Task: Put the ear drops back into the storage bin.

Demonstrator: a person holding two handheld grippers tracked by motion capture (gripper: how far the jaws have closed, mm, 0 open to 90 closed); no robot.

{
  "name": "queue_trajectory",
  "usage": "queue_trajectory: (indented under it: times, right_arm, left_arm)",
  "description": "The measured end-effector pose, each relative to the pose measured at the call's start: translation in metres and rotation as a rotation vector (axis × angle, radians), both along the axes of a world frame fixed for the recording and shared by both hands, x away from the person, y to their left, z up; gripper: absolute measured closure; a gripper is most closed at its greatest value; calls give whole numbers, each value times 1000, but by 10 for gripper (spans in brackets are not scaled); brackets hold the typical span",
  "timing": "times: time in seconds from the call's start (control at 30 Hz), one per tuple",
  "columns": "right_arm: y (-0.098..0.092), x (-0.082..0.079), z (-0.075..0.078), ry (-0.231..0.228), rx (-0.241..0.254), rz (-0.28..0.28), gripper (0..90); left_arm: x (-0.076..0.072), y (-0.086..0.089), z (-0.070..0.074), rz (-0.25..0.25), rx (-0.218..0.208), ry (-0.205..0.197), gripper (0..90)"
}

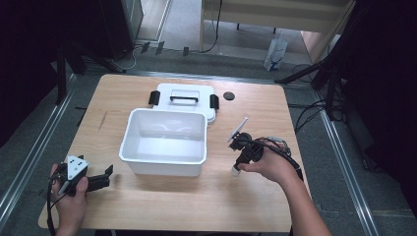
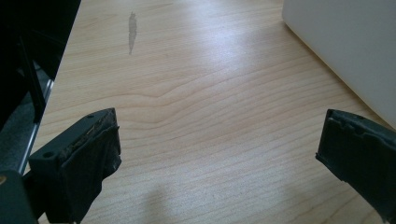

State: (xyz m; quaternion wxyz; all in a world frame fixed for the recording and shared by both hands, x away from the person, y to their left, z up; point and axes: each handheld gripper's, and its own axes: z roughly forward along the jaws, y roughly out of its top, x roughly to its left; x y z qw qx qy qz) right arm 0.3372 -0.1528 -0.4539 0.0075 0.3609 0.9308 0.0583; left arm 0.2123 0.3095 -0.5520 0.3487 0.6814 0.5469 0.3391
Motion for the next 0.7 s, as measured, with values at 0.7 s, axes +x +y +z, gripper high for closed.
queue_trajectory:
  times: [0.7]
  right_arm:
    - [3, -3, 8, -30, -22, 87, 721]
  left_arm:
    - [0, -1, 0, 0, 0, 3, 0]
